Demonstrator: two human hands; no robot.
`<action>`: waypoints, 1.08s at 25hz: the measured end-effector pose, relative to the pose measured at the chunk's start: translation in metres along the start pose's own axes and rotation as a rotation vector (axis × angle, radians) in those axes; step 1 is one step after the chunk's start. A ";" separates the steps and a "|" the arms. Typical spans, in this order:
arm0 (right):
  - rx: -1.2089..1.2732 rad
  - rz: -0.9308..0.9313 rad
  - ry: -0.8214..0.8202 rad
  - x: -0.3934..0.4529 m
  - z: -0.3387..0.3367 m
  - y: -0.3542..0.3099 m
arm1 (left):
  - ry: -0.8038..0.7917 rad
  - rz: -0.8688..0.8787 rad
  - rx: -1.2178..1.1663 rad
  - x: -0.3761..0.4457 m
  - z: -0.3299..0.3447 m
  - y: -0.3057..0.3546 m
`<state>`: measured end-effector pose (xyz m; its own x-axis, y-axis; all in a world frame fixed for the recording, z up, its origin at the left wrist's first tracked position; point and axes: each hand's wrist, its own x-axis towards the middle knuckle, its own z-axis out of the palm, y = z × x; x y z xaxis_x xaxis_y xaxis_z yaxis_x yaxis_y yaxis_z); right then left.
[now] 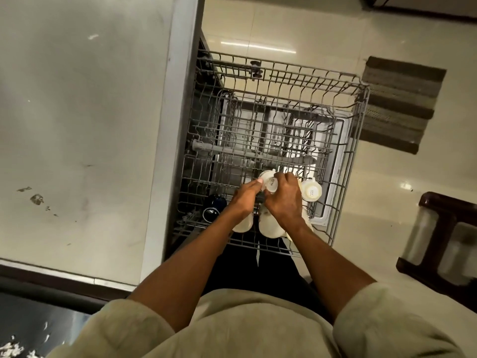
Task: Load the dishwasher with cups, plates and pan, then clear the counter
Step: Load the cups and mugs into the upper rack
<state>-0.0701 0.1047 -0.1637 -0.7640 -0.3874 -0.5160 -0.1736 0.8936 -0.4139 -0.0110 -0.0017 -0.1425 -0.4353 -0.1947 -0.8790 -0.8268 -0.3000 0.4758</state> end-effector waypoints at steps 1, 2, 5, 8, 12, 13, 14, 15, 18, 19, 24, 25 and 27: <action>-0.022 0.002 -0.009 0.001 0.002 -0.001 | -0.013 -0.005 -0.004 0.002 0.000 -0.002; -0.039 0.003 -0.015 0.003 0.004 -0.001 | -0.027 -0.007 -0.011 0.004 0.000 -0.003; -0.045 0.012 -0.031 0.006 0.008 -0.004 | -0.034 -0.017 -0.016 0.009 0.000 -0.004; -0.041 0.023 -0.030 0.008 0.010 -0.010 | -0.025 -0.020 -0.002 0.015 -0.001 -0.009; -0.046 -0.015 0.015 -0.001 0.019 -0.007 | 0.007 -0.004 -0.040 0.016 -0.002 -0.012; -0.037 -0.021 0.017 -0.004 0.021 -0.004 | 0.012 -0.008 -0.043 0.017 -0.002 -0.013; -0.031 -0.022 0.020 -0.006 0.020 -0.001 | 0.004 -0.020 -0.048 0.016 -0.001 -0.014; -0.030 -0.022 0.019 -0.006 0.020 0.001 | -0.010 -0.031 -0.055 0.016 -0.001 -0.014; -0.047 -0.023 -0.006 0.000 0.016 0.003 | -0.042 -0.041 -0.053 0.016 0.002 -0.015; -0.059 -0.021 -0.015 0.002 0.015 0.003 | -0.047 -0.048 -0.052 0.016 0.003 -0.013; -0.093 0.023 -0.085 0.015 0.017 0.000 | -0.073 -0.064 0.000 0.017 0.004 -0.005; -0.089 0.029 -0.087 0.016 0.017 0.000 | -0.074 -0.070 0.001 0.018 0.004 -0.005; -0.090 0.037 -0.100 0.018 0.019 -0.001 | -0.077 -0.076 0.001 0.019 0.003 -0.004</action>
<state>-0.0718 0.0926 -0.1867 -0.7060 -0.3702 -0.6037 -0.2048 0.9228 -0.3263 -0.0169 -0.0009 -0.1613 -0.3975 -0.0986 -0.9123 -0.8587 -0.3103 0.4077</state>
